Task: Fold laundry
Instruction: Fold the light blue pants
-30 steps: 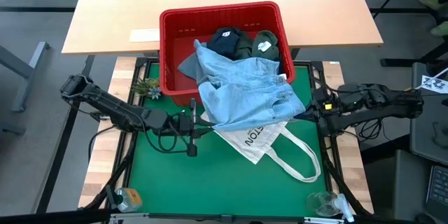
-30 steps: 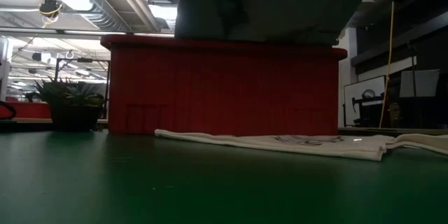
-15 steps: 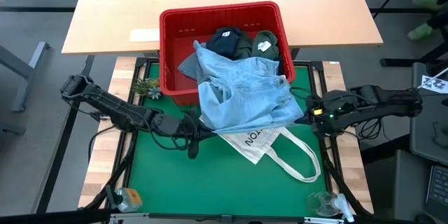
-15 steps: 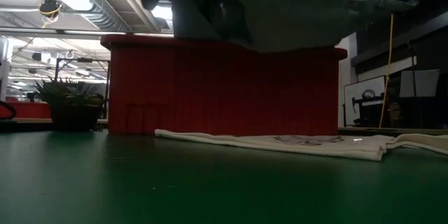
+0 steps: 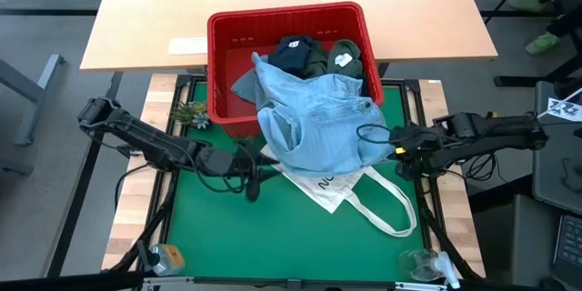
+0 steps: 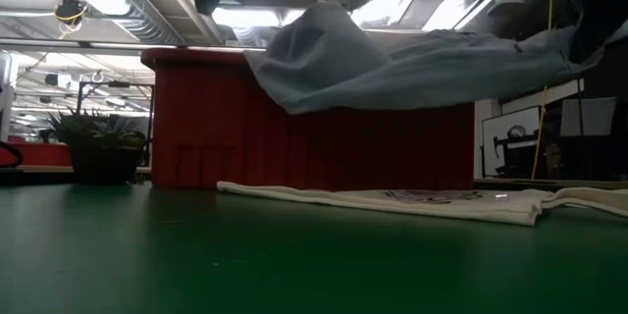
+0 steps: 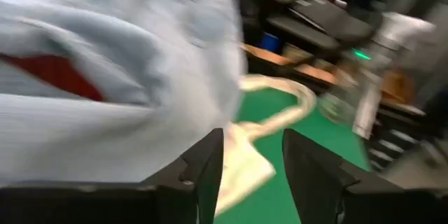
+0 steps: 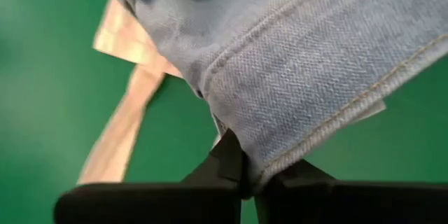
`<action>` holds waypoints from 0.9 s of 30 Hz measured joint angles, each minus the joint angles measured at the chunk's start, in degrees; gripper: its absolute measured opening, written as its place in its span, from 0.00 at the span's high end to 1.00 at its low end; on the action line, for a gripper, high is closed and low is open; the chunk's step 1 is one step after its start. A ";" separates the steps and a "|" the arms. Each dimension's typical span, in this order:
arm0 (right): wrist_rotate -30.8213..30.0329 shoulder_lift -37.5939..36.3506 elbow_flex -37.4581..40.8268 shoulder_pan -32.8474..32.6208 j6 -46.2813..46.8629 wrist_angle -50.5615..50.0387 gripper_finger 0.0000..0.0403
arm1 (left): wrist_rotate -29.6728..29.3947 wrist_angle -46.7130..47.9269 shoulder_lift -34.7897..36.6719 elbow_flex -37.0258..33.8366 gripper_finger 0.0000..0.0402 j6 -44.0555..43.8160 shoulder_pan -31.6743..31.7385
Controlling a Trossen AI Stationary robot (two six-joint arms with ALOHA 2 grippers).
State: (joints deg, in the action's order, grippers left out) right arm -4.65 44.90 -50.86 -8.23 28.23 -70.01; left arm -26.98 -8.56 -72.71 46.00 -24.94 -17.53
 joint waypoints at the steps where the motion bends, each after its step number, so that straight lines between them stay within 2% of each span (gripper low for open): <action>1: -0.41 0.34 -0.01 0.00 -0.02 -0.38 0.97 | -1.60 -0.15 0.00 -0.02 0.64 0.03 0.61; 8: -0.91 2.28 -0.03 0.00 0.00 -0.58 0.98 | -10.49 -0.76 0.43 -0.02 0.67 2.86 7.62; 13: -0.89 2.48 -0.03 0.00 0.00 -0.55 0.97 | -11.90 -2.22 1.37 -0.07 0.69 3.01 14.22; 15: -0.91 2.51 -0.03 0.00 0.00 -0.58 0.97 | -11.05 -2.35 1.46 -0.07 0.69 2.55 16.82; 21: -0.89 2.54 -0.03 0.00 -0.02 -0.55 0.98 | -1.66 1.97 1.42 -0.07 0.69 -3.96 22.23; 27: -0.91 2.54 -0.03 0.00 -0.02 -0.51 0.96 | -0.91 6.44 1.40 -0.07 0.69 -6.49 24.08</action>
State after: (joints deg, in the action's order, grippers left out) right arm -5.56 47.44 -50.89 -8.23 28.21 -70.52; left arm -27.89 -2.12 -71.31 45.93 -31.43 6.55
